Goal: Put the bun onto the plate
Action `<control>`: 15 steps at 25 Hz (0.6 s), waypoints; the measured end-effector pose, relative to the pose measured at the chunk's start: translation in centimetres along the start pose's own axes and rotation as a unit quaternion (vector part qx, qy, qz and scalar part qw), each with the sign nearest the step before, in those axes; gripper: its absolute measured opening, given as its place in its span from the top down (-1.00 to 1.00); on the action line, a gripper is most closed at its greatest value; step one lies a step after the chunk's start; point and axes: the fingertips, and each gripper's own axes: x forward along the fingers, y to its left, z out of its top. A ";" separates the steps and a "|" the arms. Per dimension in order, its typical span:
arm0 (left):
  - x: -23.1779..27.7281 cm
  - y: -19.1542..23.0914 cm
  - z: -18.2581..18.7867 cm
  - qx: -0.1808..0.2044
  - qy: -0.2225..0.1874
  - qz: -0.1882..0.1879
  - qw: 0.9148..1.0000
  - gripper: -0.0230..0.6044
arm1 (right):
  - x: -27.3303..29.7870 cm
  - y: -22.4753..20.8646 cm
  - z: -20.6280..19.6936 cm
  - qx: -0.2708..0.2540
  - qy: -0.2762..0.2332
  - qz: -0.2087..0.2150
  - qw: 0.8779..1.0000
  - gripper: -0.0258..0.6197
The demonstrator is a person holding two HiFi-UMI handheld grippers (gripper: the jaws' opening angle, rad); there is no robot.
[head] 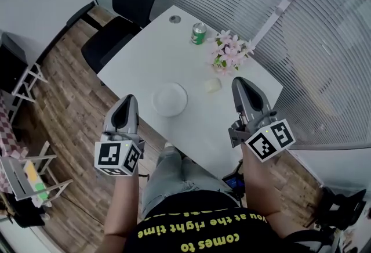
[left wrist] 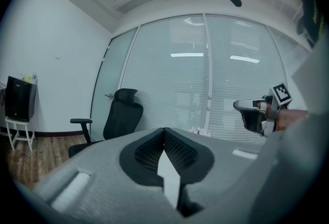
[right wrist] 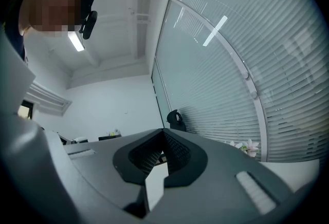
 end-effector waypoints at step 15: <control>6.7 3.6 0.5 0.001 0.010 -0.061 0.998 0.93 | 4.7 -1.6 -0.6 -0.007 -0.006 -0.057 0.998 0.91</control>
